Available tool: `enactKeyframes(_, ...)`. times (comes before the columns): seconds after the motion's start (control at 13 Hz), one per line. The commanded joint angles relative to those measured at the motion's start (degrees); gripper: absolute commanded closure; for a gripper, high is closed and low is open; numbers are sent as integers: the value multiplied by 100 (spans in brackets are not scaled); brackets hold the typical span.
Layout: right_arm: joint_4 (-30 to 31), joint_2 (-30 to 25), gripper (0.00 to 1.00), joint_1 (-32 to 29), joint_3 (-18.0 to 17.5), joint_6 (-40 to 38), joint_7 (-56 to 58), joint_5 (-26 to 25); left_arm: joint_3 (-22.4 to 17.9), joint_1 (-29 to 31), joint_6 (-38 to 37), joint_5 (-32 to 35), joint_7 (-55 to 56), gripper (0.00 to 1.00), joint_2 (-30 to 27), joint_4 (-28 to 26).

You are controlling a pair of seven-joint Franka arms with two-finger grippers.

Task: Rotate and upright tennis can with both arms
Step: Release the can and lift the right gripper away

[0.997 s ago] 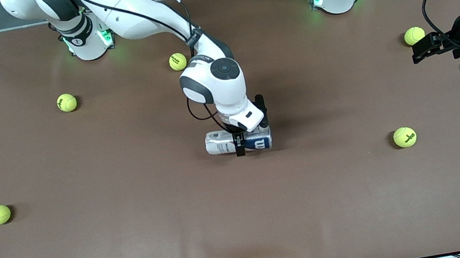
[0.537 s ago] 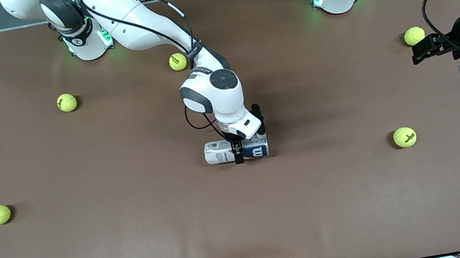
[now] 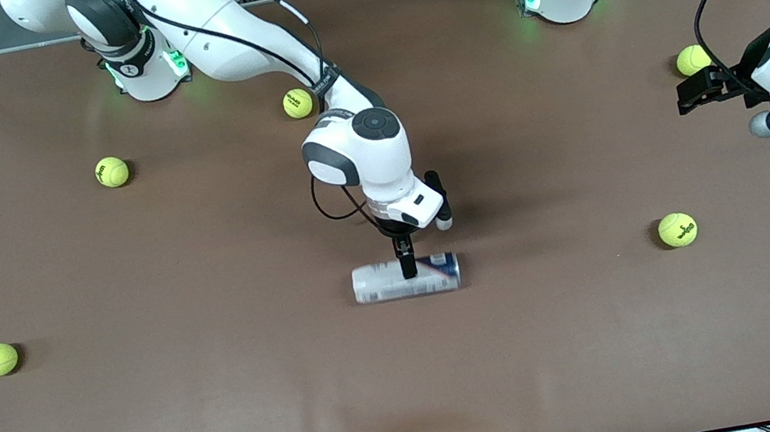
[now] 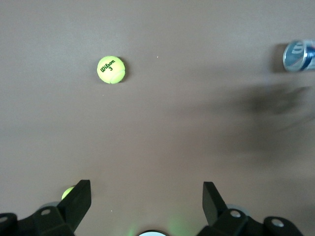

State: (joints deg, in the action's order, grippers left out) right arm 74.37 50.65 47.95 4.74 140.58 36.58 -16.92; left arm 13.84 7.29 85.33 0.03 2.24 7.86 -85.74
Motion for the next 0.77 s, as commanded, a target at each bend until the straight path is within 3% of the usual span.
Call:
enactKeyframes(0.0, 113, -309, 0, -40, -96, -144, 130, -5, 14, 9, 28, -82, -13, 0, 23, 4)
enactKeyframes(0.15, 122, -581, 0, -40, -148, -485, 121, 248, 14, -61, 37, -82, 5, 0, 23, 13)
enactKeyframes(0.38, 122, -1003, 0, -127, -105, -1180, 33, 1118, 23, -79, 37, -91, 14, 0, 75, 4)
enactKeyframes(0.69, 131, -1223, 0, -505, -96, -1314, -1211, 1147, 49, -219, 264, -117, 40, 0, 295, -4)
